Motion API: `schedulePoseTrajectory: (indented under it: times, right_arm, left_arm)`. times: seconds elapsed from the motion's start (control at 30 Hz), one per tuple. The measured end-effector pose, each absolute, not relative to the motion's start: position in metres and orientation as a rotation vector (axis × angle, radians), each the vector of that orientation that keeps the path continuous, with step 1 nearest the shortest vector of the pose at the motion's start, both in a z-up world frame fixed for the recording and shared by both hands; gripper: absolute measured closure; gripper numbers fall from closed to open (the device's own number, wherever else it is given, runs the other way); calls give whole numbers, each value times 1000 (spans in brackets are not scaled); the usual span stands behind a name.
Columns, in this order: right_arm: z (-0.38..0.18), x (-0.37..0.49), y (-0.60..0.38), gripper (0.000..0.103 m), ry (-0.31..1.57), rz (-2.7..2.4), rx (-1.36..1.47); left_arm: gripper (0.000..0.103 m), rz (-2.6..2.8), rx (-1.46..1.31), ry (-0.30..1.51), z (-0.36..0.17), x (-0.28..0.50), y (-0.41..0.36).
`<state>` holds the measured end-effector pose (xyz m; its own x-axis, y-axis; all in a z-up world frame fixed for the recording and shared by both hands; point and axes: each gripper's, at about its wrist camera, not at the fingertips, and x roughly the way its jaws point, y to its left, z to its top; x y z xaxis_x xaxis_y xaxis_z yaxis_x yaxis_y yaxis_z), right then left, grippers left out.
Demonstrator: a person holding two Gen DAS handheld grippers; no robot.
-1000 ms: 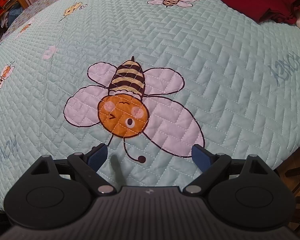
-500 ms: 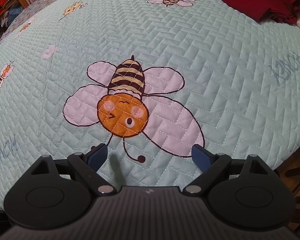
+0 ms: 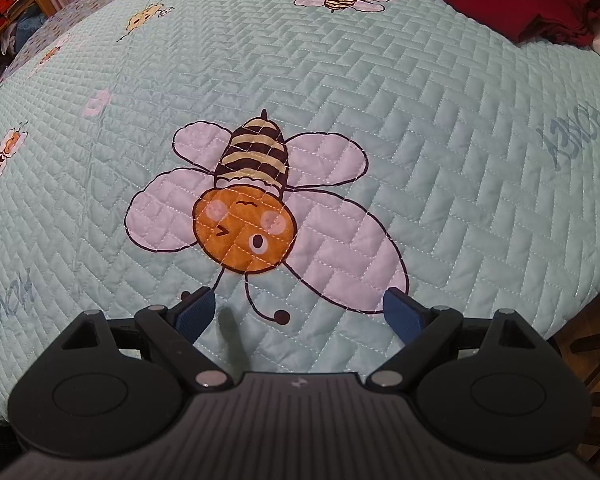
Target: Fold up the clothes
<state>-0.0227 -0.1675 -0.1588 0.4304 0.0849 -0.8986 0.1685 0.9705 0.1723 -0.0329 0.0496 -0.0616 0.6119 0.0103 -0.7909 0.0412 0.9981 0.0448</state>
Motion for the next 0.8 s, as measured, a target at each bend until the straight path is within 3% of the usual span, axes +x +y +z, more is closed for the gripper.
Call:
schedulePoseTrajectory:
  times: [0.8]
  right_arm:
    - [-161, -23, -169, 12, 1131, -58, 254]
  left_arm:
    - [15, -11, 24, 1027, -88, -20, 52]
